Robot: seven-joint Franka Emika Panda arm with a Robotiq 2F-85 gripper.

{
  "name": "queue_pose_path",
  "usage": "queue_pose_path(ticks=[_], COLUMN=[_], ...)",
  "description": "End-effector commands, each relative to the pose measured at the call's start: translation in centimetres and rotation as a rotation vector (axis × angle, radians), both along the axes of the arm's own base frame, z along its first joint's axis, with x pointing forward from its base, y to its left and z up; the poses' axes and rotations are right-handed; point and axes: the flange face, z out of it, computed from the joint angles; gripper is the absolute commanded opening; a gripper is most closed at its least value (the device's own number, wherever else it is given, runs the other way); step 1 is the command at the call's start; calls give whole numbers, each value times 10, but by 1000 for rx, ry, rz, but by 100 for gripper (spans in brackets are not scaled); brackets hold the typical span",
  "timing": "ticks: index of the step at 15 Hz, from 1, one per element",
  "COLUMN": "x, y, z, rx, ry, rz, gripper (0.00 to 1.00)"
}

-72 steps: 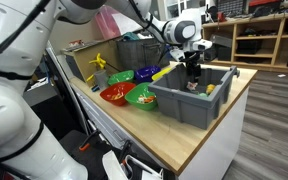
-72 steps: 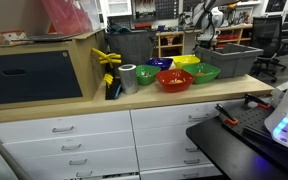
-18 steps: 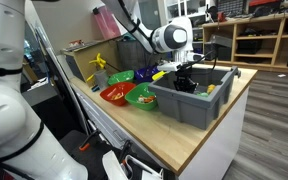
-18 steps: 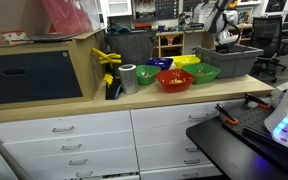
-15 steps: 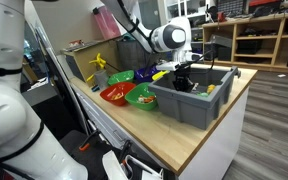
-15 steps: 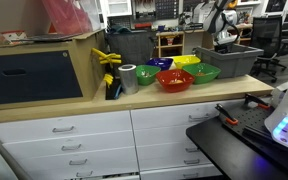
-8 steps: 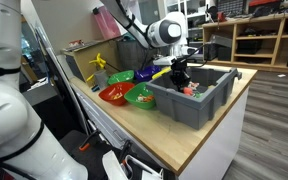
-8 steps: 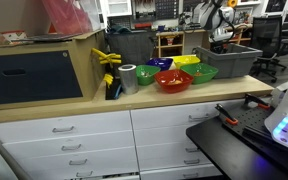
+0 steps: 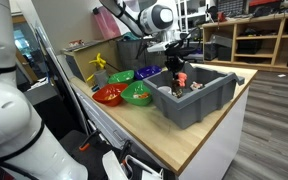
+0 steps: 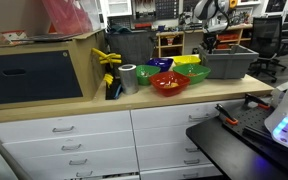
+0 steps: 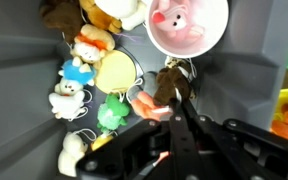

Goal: Move two items from the grey object to the green bowl

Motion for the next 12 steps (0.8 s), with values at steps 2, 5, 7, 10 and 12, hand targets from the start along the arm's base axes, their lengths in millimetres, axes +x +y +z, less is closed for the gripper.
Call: queue_pose_path(ticks=[2, 5, 7, 10, 12], x=[6, 12, 14, 17, 18], y=[14, 19, 25, 39, 53], z=[34, 55, 74, 101, 118], rx=[-6, -21, -30, -33, -30], ry=[-30, -66, -94, -144, -176], rz=[4, 23, 34, 54, 70], gripper=[1, 1, 1, 1, 1])
